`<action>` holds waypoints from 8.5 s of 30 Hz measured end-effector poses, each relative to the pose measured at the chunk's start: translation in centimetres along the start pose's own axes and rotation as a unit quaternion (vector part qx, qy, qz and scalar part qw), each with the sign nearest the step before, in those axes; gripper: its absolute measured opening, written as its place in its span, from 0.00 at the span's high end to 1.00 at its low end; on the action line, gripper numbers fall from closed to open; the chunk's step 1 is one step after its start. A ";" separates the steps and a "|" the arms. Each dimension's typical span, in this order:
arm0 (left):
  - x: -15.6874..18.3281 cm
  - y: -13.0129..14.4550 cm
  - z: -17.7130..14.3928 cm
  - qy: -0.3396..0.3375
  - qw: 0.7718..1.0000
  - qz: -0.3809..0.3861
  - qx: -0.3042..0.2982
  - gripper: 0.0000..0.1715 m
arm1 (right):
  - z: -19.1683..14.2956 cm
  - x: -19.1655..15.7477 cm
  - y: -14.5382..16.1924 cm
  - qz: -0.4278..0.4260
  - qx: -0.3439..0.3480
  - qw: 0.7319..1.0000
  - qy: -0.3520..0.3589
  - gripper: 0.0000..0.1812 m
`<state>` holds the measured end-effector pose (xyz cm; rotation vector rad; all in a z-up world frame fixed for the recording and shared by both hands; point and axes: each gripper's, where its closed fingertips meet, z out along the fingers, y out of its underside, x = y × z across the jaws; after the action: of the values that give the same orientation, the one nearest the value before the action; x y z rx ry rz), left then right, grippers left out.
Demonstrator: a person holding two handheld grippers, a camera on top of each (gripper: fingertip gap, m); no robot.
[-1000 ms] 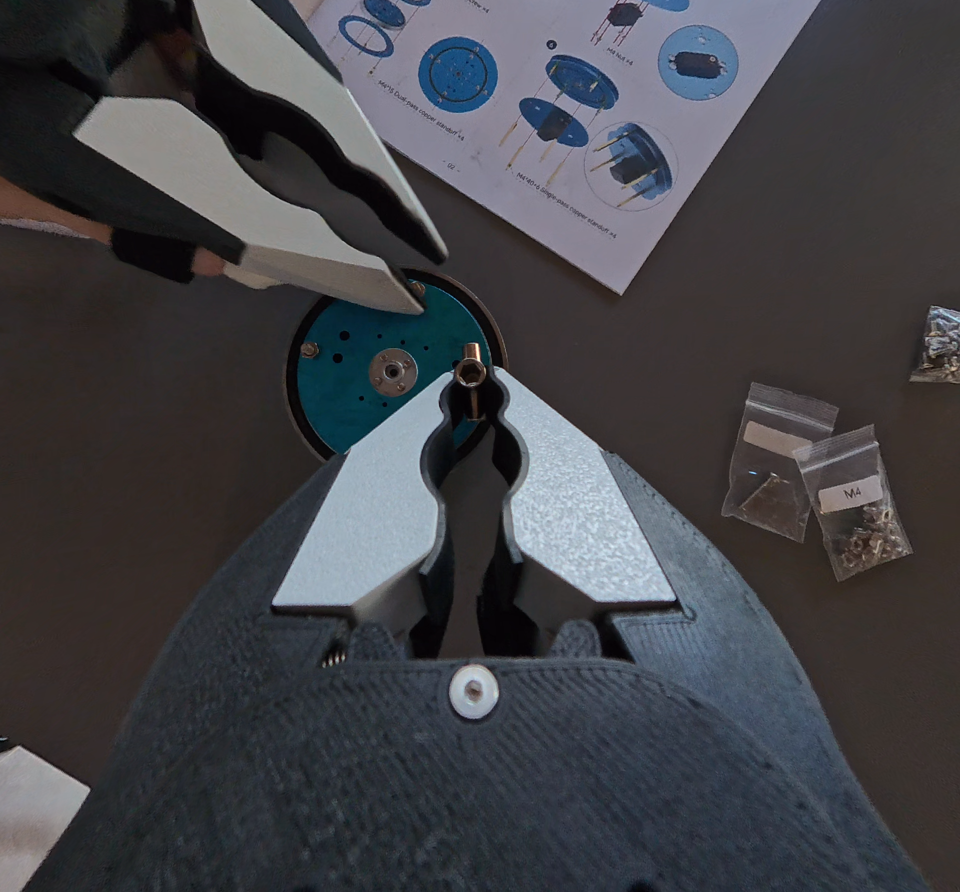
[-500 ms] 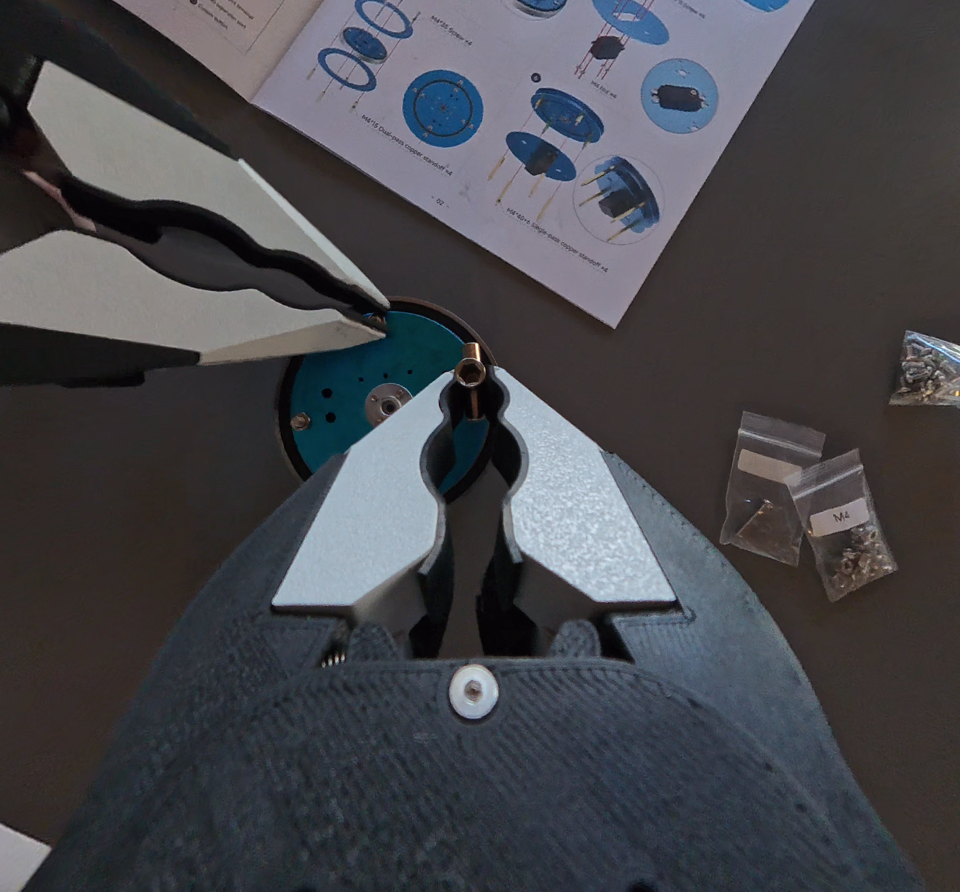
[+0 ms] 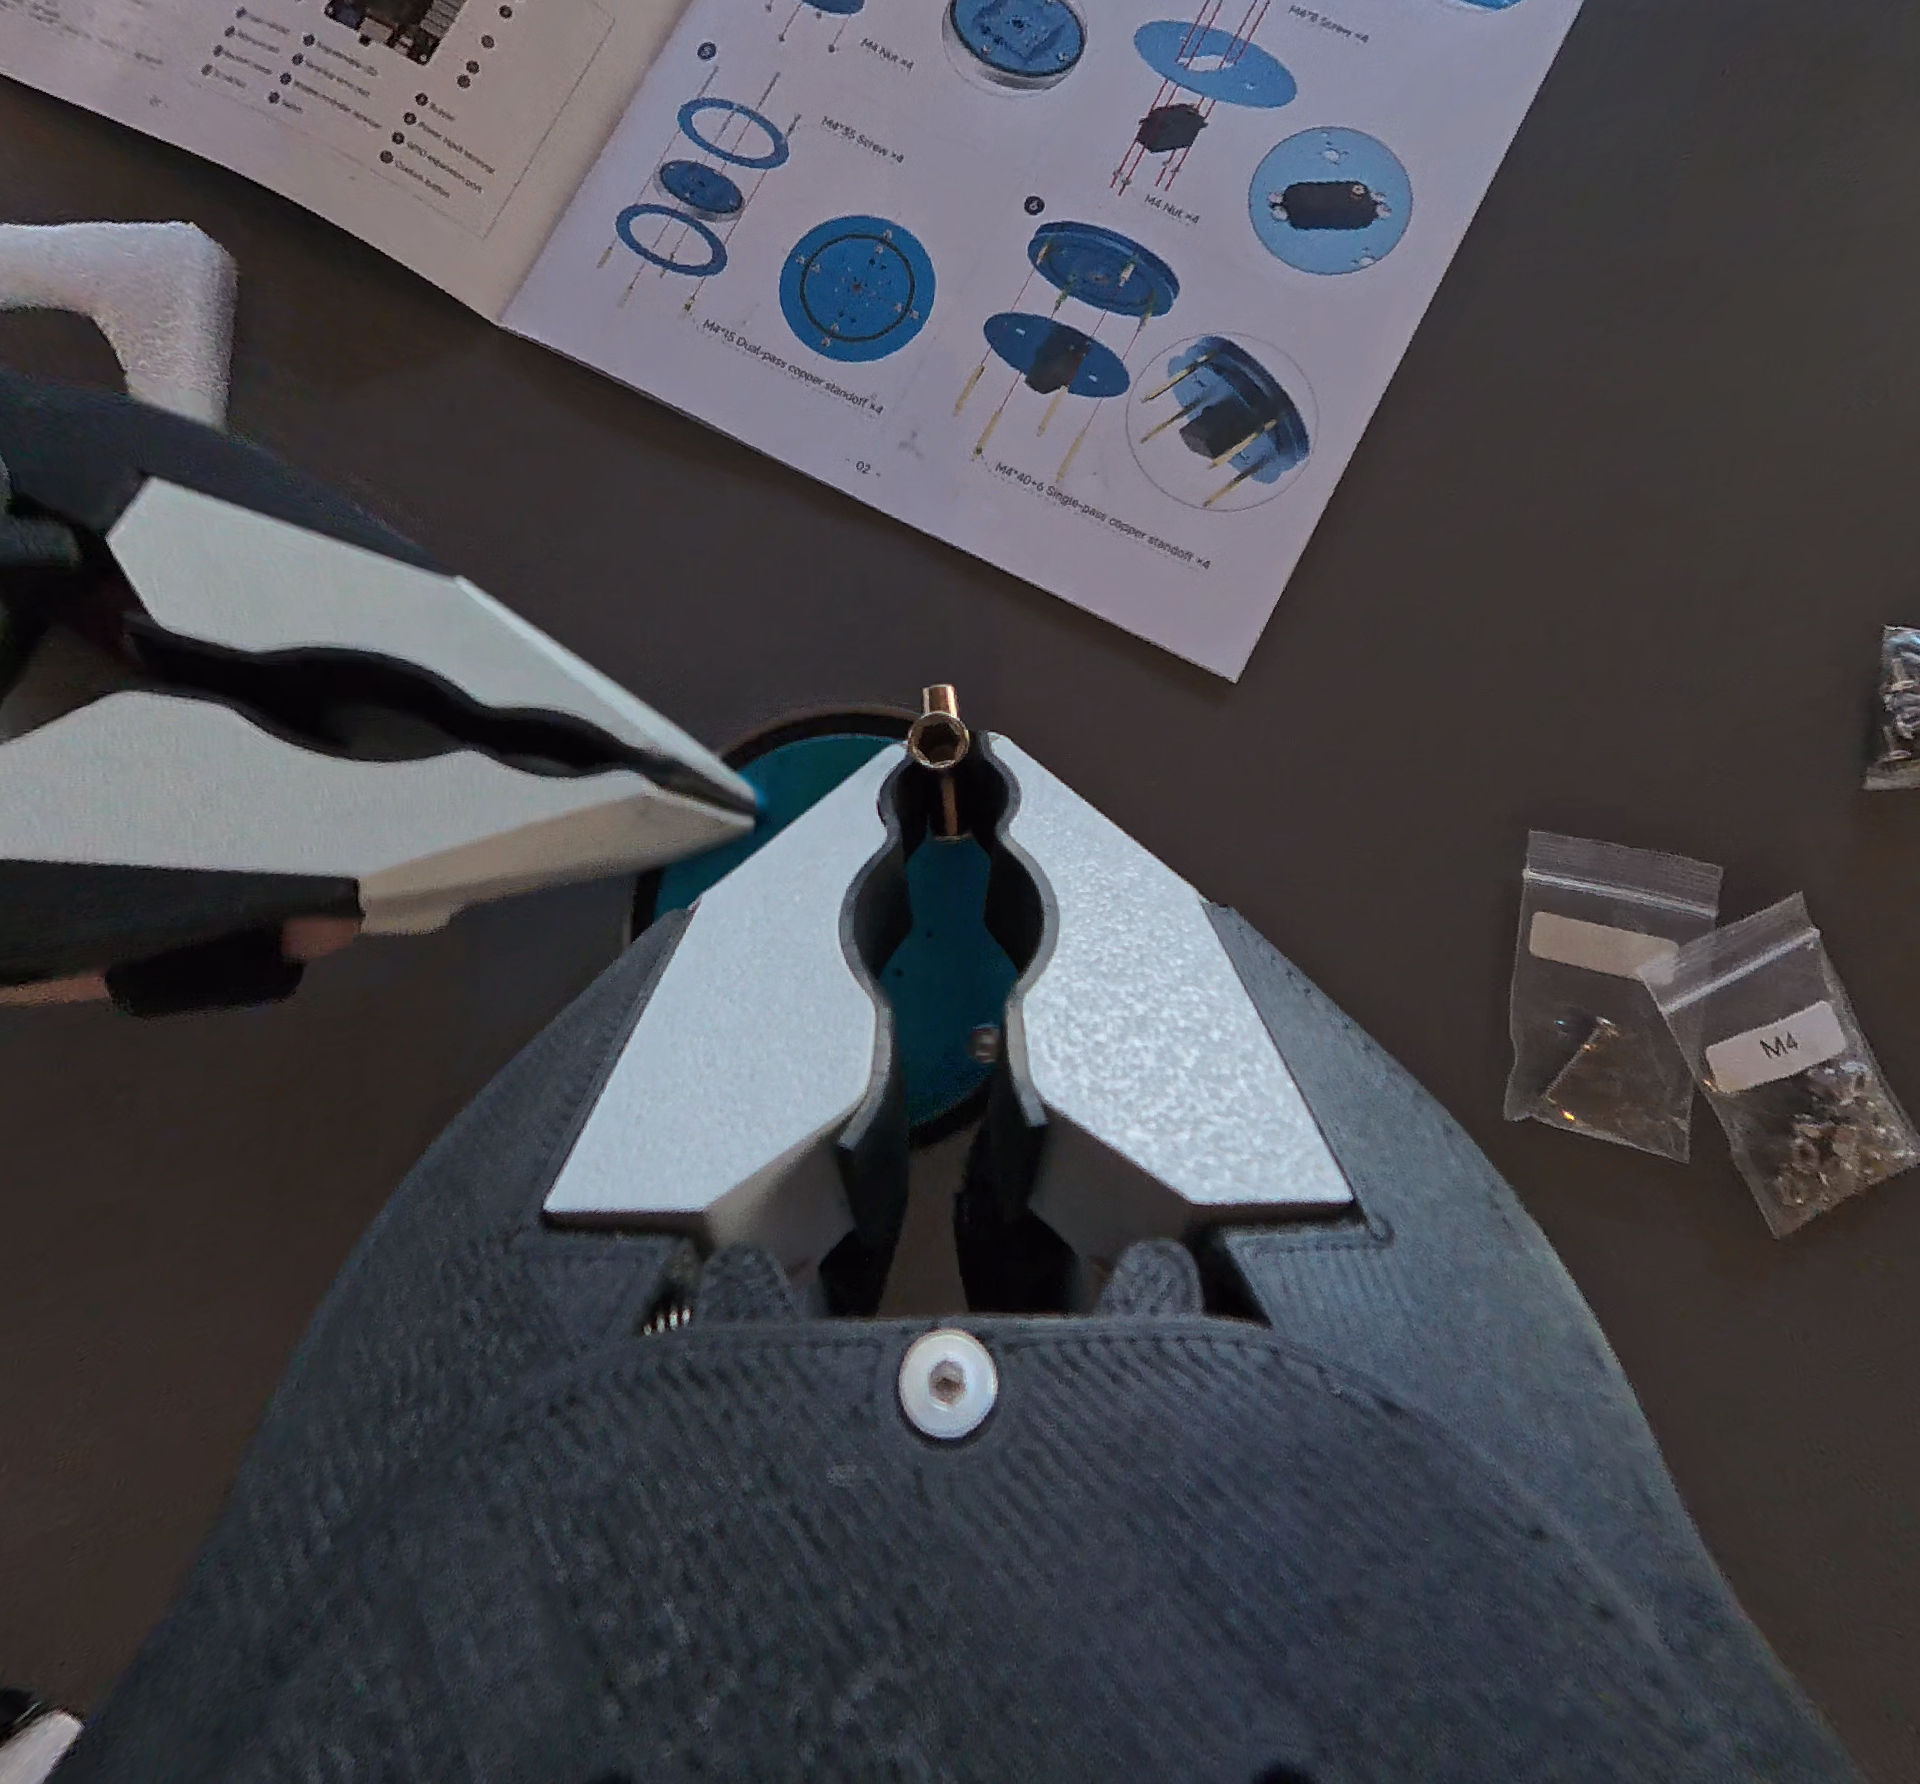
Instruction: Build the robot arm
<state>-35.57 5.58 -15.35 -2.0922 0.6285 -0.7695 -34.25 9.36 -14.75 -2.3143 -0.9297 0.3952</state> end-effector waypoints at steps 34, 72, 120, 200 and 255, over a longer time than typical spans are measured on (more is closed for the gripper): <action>4.7 1.4 0.8 0.094 0.942 0.320 -0.039 1.00 | -0.3 -1.7 0.6 -0.058 -0.024 0.996 -0.066 0.96; 4.2 0.7 1.7 0.185 0.920 0.332 -0.096 1.00 | -3.5 -9.2 5.1 -0.264 -0.058 0.944 -0.189 0.95; 2.9 0.3 1.8 0.100 0.965 0.236 -0.061 1.00 | -4.3 -7.5 6.3 -0.226 -0.094 0.958 -0.152 0.95; 4.0 -3.2 -0.5 0.014 0.978 0.193 0.081 0.93 | -0.2 -0.5 0.5 -0.151 -0.085 0.976 -0.132 0.96; 3.2 1.8 -0.4 0.054 0.973 0.224 -0.019 1.00 | 0.0 -2.7 0.5 -0.106 -0.076 0.988 -0.079 0.96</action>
<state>-33.94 2.26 -15.59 -1.8487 1.1339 -0.6147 -35.91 7.12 -14.95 -2.3137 -1.3124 0.4357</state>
